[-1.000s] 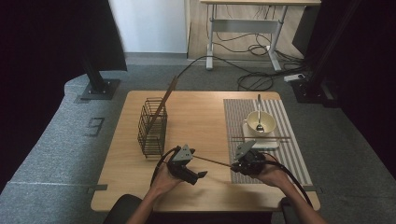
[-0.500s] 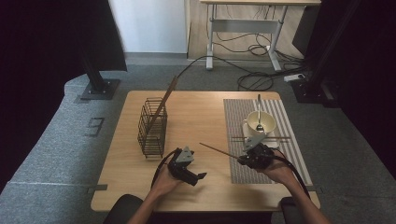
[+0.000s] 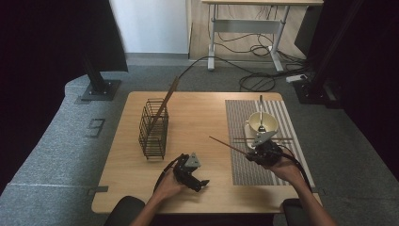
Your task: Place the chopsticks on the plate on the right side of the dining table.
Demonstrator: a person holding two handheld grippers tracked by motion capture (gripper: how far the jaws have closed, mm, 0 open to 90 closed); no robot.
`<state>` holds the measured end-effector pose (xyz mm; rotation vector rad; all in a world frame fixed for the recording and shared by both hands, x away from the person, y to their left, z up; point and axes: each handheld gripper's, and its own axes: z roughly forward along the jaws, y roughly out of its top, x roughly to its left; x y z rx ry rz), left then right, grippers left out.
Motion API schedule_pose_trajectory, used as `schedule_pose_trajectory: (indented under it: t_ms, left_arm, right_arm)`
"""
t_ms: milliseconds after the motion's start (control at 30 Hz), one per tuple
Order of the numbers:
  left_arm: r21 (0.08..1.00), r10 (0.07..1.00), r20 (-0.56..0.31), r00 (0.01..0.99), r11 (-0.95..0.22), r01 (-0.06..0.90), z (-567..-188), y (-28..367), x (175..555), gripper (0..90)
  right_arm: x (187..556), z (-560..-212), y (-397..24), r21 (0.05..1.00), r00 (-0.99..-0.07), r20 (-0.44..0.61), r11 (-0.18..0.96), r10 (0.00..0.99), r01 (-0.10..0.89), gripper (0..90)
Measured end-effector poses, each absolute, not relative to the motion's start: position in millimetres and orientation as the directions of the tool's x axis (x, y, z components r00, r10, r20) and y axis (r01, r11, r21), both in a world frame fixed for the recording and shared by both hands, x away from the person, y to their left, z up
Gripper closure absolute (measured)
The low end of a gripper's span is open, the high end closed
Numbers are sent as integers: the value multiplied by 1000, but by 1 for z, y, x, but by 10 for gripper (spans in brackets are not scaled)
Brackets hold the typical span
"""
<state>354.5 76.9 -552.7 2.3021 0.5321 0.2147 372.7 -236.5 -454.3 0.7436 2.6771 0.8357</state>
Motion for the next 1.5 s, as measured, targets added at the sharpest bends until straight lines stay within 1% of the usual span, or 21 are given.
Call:
schedule_pose_trajectory:
  t_ms: [233,367,867,1133,1500]
  left_arm:
    - [678,439,5,899,-662,320,-556,73,355,0]
    - [663,444,-12,896,-668,340,-557,72,357,0]
    - [660,440,-13,898,-671,339,-557,72,357,0]
    - [660,439,-13,898,-671,338,-557,72,357,0]
    - [661,435,-14,900,-672,334,-557,72,356,0]
  right_arm:
    - [381,-454,-251,585,-812,-75,685,579,434,829]
    - [387,-455,-260,584,-794,-77,673,603,454,829]
    - [409,-464,-294,553,-720,-70,628,690,548,829]
    - [420,-477,-310,521,-703,-78,630,707,576,828]
    - [438,-492,-317,496,-701,-86,641,708,586,827]
